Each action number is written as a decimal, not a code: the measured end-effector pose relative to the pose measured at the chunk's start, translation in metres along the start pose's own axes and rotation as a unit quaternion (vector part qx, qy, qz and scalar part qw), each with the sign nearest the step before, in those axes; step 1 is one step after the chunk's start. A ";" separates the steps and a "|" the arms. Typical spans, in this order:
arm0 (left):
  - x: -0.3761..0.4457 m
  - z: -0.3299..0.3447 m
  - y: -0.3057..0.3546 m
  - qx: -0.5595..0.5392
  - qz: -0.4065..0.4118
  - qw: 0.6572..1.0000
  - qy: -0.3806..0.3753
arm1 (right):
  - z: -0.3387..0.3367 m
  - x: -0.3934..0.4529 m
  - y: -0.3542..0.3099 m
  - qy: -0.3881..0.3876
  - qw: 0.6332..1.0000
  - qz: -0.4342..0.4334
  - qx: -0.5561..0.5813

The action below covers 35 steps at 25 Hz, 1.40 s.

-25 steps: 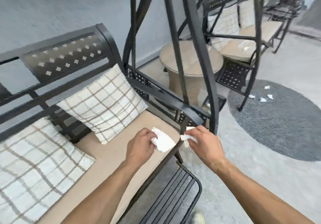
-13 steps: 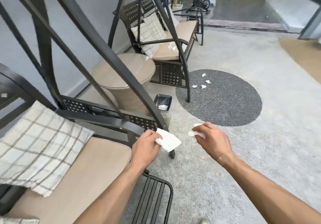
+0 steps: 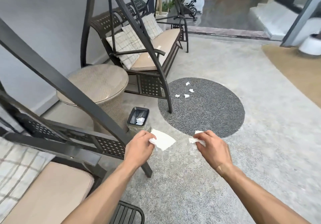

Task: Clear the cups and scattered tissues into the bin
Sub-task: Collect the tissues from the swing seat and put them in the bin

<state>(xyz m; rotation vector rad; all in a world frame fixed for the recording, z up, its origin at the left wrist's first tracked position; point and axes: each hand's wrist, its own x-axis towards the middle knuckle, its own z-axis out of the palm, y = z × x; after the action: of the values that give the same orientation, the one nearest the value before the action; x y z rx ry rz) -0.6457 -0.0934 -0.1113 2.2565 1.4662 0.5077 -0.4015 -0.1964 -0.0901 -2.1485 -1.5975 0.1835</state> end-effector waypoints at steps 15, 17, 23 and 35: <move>0.263 0.006 -0.050 0.025 0.023 0.999 -0.005 | 0.064 0.266 0.001 -0.019 1.000 -0.013 -0.006; 0.287 0.005 -0.058 0.025 0.014 1.000 -0.006 | 0.073 0.298 -0.003 -0.021 1.000 -0.023 -0.003; 0.366 0.010 -0.092 0.027 -0.021 0.999 0.001 | 0.110 0.404 -0.009 -0.040 0.996 -0.073 0.007; 0.490 0.033 -0.139 0.022 -0.248 0.967 0.056 | 0.204 0.636 -0.036 -0.182 0.950 -0.250 0.032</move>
<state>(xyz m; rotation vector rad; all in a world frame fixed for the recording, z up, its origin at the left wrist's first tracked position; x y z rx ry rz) -0.5484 0.4047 -0.1698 1.8095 2.0291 0.4487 -0.3044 0.4624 -0.1542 -1.6553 -2.2536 0.4797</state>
